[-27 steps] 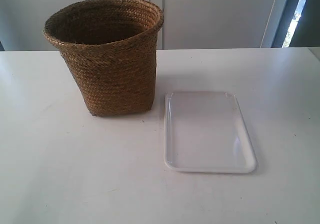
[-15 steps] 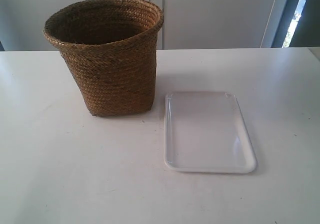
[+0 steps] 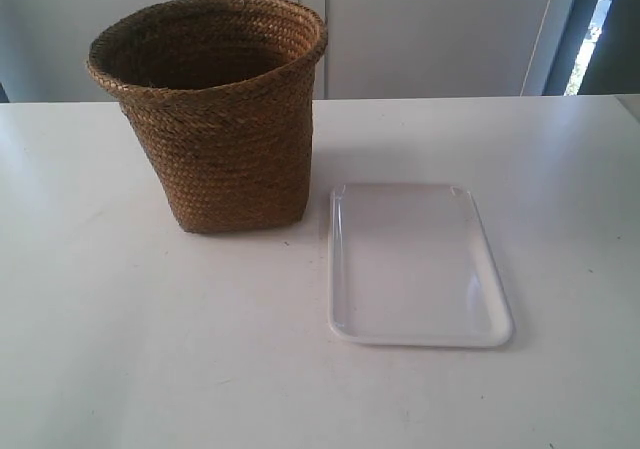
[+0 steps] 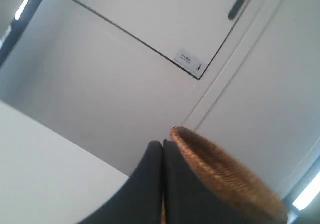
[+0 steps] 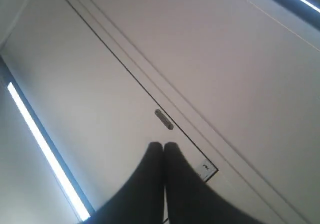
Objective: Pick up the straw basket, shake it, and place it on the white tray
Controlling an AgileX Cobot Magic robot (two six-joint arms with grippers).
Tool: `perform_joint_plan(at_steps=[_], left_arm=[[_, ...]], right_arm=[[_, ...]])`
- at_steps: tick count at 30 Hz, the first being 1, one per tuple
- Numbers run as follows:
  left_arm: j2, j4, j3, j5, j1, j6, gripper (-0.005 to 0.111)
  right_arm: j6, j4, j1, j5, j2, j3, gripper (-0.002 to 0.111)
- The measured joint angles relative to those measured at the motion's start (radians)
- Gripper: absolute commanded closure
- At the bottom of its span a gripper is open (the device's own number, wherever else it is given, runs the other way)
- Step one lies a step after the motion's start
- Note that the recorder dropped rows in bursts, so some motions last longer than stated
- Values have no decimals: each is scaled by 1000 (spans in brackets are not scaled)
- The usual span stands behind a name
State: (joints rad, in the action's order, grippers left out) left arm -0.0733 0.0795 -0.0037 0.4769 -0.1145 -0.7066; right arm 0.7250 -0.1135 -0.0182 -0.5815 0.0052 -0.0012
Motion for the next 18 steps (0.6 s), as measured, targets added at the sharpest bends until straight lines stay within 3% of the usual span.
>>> perform_joint_plan(at_steps=[4, 7, 9, 11, 13, 15, 18], left_arm=[[0, 52, 0, -173, 0, -256, 107], [0, 61, 0, -320, 0, -280, 107], [0, 61, 0, -324, 0, -310, 107], [0, 63, 0, -286, 0, -298, 107], [0, 73, 0, -200, 0, -200, 107], [0, 195, -14, -131, 0, -115, 107], [-57, 402, -192, -178, 0, 435, 107]], right_arm=[[10, -46, 0, 124, 0, 0, 108], [185, -61, 0, 480, 0, 0, 108], [328, -65, 0, 678, 0, 0, 108], [370, -52, 0, 646, 0, 5, 108], [285, -50, 0, 408, 0, 5, 108], [172, -186, 0, 311, 13, -20, 108], [-191, -316, 0, 360, 114, -130, 108]])
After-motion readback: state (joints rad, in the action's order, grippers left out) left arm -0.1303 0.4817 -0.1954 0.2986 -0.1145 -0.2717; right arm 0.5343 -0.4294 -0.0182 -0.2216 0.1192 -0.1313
